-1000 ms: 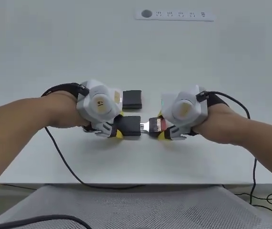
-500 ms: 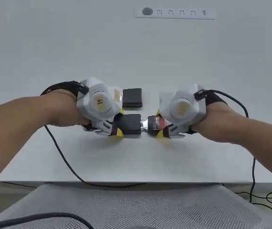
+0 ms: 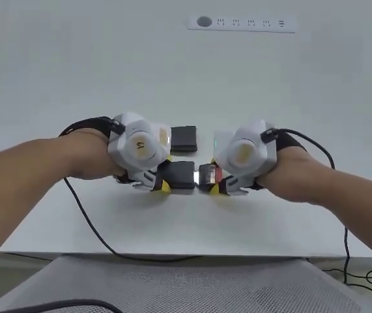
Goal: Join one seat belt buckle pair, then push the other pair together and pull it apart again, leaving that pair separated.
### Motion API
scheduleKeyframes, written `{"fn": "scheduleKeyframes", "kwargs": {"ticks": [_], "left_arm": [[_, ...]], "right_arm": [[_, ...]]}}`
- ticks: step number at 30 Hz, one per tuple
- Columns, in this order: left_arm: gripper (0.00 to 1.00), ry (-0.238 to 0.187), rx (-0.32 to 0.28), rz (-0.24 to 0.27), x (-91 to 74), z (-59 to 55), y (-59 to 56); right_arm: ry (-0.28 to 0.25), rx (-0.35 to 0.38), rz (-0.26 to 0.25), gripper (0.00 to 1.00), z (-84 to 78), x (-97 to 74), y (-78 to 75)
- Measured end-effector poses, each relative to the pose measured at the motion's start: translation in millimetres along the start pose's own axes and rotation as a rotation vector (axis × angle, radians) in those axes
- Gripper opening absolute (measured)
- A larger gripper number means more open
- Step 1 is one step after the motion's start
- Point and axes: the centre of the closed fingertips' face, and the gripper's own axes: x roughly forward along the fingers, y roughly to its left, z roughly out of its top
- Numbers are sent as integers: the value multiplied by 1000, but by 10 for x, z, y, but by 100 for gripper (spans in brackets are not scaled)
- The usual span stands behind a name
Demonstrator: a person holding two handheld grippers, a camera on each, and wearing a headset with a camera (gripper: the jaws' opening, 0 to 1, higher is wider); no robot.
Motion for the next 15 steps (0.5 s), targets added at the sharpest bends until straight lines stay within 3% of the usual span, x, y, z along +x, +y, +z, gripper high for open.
{"fn": "scheduleKeyframes", "kwargs": {"ticks": [15], "left_arm": [[32,-21,-2,-11,1,6,-3]], "right_arm": [[6,-45,-5,29,-93,-37,-9]]}}
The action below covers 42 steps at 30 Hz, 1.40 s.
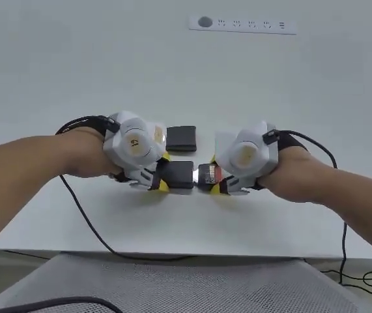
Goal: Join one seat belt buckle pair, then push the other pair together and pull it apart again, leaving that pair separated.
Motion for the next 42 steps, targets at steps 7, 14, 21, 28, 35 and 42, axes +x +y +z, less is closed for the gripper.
{"fn": "scheduleKeyframes", "kwargs": {"ticks": [7,14,21,28,35,42], "left_arm": [[32,-7,-15,7,3,5,-10],[32,1,-15,5,4,9,-12],[32,7,-19,7,-3,-2,-3],[32,19,-18,2,-12,17,-23],[33,44,-16,-10,-18,6,8],[34,57,-19,-1,-14,13,-17]], "right_arm": [[-5,35,4,29,-39,43,-23],[-2,41,4,29,-65,44,-39],[-2,38,2,30,-65,49,-44],[-7,52,-3,30,-48,61,-41],[14,45,-6,32,-53,91,-36],[24,39,-6,32,-30,76,-17]]}}
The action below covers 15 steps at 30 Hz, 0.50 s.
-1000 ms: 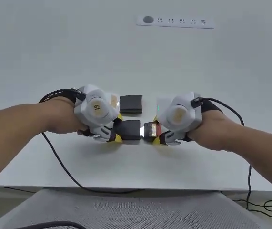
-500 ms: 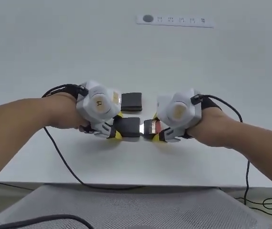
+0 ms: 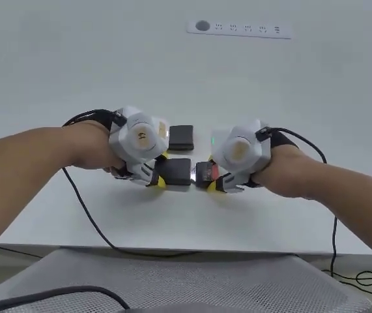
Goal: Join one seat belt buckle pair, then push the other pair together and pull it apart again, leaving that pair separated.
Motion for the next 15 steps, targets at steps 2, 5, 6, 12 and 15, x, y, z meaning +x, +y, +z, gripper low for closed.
{"fn": "scheduleKeyframes", "kwargs": {"ticks": [2,5,6,12,15], "left_arm": [[34,0,0,4,-8,-6,10],[34,2,-9,15,-20,-7,15],[35,4,-14,20,-27,-18,28],[37,-46,-54,49,-149,78,48],[37,-58,-54,60,-194,111,47]], "right_arm": [[1,1,1,32,4,-9,2],[1,3,0,33,10,-11,12],[0,1,-2,33,14,-20,11],[-20,8,-19,36,82,-69,-7],[-26,-1,-21,37,108,-103,-11]]}}
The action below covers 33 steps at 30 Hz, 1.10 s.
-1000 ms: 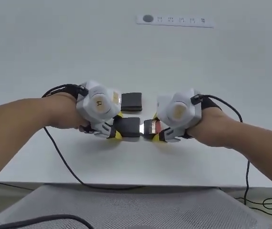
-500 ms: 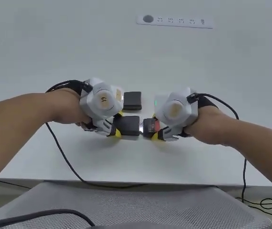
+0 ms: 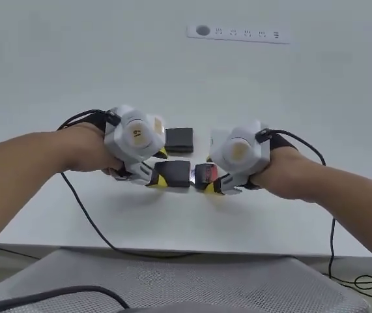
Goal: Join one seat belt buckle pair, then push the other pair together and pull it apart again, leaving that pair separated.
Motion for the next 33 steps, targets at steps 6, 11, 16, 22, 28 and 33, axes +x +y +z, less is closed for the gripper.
{"fn": "scheduleKeyframes", "kwargs": {"ticks": [6,11,16,22,28,33], "left_arm": [[38,-20,10,14,-67,87,-19],[38,-36,13,31,-144,184,-42],[38,-38,15,40,-125,143,10],[39,-48,10,50,-192,204,-28],[39,-73,-11,67,-213,258,54],[39,-88,-22,81,-218,320,125]], "right_arm": [[-12,4,-5,35,63,-97,20],[-27,15,-16,34,130,-193,24],[-35,17,-28,34,154,-201,2],[-30,21,-37,33,139,-272,9],[-33,35,-52,32,135,-312,-43],[-33,42,-61,31,91,-355,-95]]}}
